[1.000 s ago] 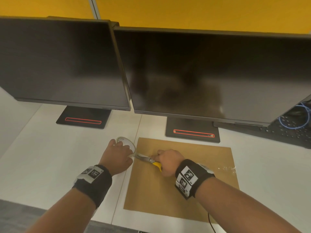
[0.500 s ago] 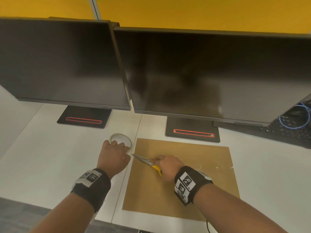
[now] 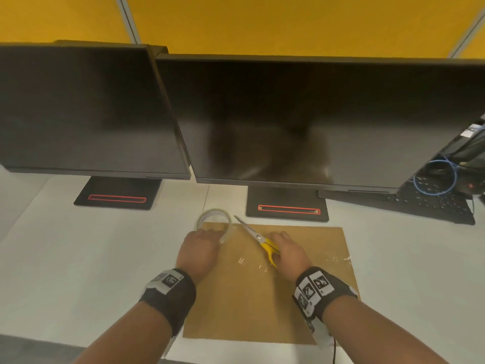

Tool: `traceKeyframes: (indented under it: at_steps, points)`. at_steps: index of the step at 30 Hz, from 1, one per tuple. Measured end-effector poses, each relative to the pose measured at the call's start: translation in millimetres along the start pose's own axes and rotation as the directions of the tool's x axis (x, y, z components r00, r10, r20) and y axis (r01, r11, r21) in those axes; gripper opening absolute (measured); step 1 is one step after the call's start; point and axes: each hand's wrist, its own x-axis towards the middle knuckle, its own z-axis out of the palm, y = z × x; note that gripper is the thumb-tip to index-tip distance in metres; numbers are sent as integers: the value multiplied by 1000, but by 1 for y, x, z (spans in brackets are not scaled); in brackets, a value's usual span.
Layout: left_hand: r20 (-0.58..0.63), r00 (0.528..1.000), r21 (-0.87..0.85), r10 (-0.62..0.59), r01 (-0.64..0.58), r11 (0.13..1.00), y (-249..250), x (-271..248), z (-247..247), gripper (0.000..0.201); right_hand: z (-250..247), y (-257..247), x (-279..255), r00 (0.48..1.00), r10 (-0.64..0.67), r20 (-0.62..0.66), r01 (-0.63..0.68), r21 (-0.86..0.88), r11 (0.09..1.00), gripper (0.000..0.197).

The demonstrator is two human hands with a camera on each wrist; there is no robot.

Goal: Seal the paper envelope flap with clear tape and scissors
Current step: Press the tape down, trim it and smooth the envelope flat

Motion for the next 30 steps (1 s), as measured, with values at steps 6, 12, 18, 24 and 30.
traceKeyframes:
  at_steps: [6, 12, 18, 24, 30]
  points:
    - [101, 992, -120, 75, -63, 991, 61, 14, 11, 38, -32, 51, -22, 918, 318, -236, -306, 86, 948, 12]
    - [151, 940, -97, 307, -294, 951, 124, 26, 25, 43, -47, 104, -50, 845, 441, -304, -424, 122, 897, 12]
    - [174, 847, -119, 503, -489, 864, 190, 37, 36, 51, -67, 147, -59, 769, 507, -391, -446, 240, 862, 9]
    - [229, 741, -83, 631, -631, 771, 248, 48, 39, 49, -87, 186, -67, 742, 519, -424, -468, 226, 854, 12]
    - [298, 705, -71, 644, -656, 751, 279, 63, 51, 48, -96, 215, -77, 736, 517, -437, -507, 152, 849, 12]
